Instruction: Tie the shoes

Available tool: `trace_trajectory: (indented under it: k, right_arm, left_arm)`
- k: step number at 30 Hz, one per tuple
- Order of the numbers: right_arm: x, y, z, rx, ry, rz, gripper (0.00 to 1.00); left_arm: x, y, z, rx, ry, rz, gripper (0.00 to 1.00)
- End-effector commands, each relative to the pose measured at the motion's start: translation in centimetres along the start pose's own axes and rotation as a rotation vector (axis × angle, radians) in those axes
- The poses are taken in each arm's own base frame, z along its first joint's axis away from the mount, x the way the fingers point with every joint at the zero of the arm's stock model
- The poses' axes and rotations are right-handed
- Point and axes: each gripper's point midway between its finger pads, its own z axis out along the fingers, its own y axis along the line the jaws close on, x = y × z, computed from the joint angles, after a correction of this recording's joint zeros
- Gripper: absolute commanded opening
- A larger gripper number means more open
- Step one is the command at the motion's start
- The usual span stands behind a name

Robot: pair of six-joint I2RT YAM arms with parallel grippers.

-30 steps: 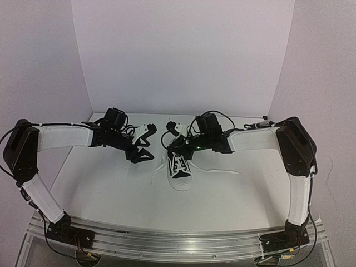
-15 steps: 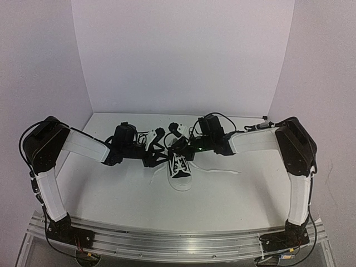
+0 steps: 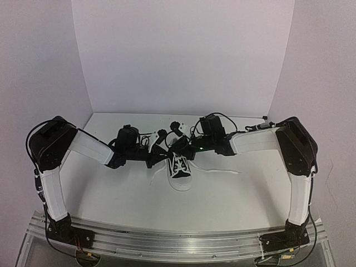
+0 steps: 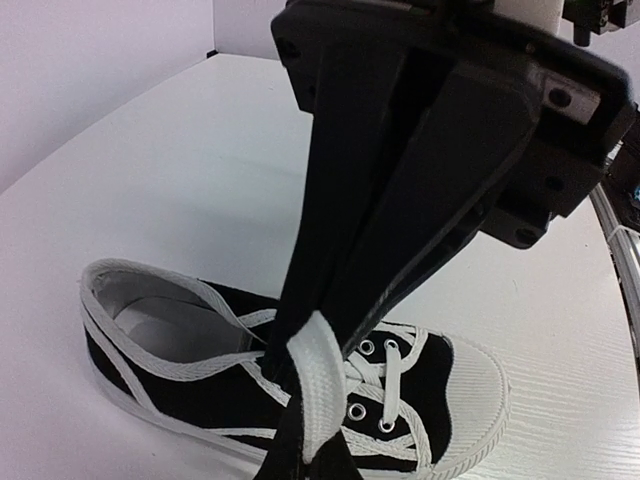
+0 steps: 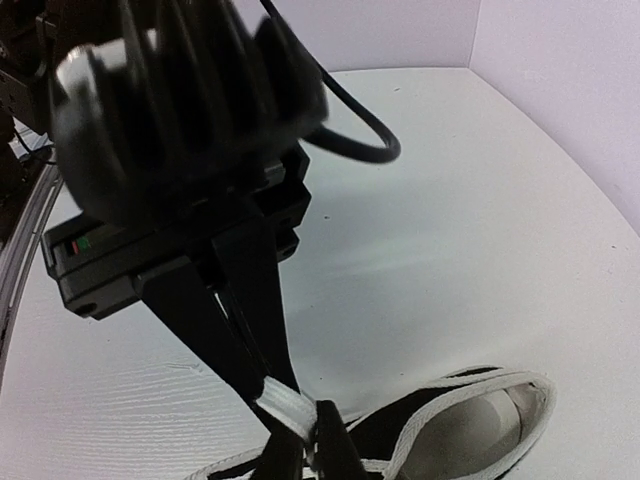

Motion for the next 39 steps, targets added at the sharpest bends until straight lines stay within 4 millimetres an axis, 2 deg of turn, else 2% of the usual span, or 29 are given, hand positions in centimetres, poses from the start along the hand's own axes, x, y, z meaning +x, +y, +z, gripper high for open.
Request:
trace_trajectory:
  k: [1, 5, 12, 16, 19, 21, 27, 32, 36, 39]
  right_arm:
    - [-3.8, 0.5, -1.6, -0.005, -0.087, 0.025, 0.19]
    - [-3.1, 0.8, -1.9, -0.005, -0.074, 0.074, 0.28]
    - [-3.6, 1.5, -3.3, -0.005, -0.067, 0.147, 0.47]
    - [-4.4, -0.1, -4.4, 0.115, -0.079, 0.285, 0.57]
    - [-4.8, -2.5, -5.2, 0.255, -0.098, 0.500, 0.63]
    - [-4.3, -3.3, -5.2, 0.332, -0.076, 0.613, 0.65]
    - [-2.0, -2.7, -4.2, 0.428, -0.002, 0.791, 0.67]
    - [-1.8, -1.9, -3.3, 0.407, 0.029, 0.772, 0.65]
    - [-0.7, -1.7, -2.4, 0.391, 0.061, 0.778, 0.58]
    - [-0.1, -1.8, -1.7, 0.391, 0.073, 0.779, 0.57]
  left_arm:
    - [-1.0, 0.3, 1.3, -0.019, -0.032, 0.018, 0.00]
    - [-1.1, 0.9, 1.9, -0.044, -0.039, 0.040, 0.00]
    - [-0.8, 0.9, 2.4, -0.050, -0.036, 0.048, 0.00]
    - [-0.4, 0.7, 2.7, -0.046, -0.028, 0.057, 0.00]
    - [-0.3, 0.7, 2.8, -0.051, -0.030, 0.059, 0.00]
    - [-0.7, 0.7, 2.8, -0.052, -0.039, 0.064, 0.00]
    - [-0.8, 0.5, 2.9, -0.050, -0.044, 0.068, 0.00]
    - [-0.5, 0.3, 3.0, -0.046, -0.038, 0.068, 0.00]
    - [-0.5, 0.4, 3.0, -0.046, -0.036, 0.068, 0.00]
    - [-0.4, 0.4, 3.1, -0.045, -0.033, 0.073, 0.00]
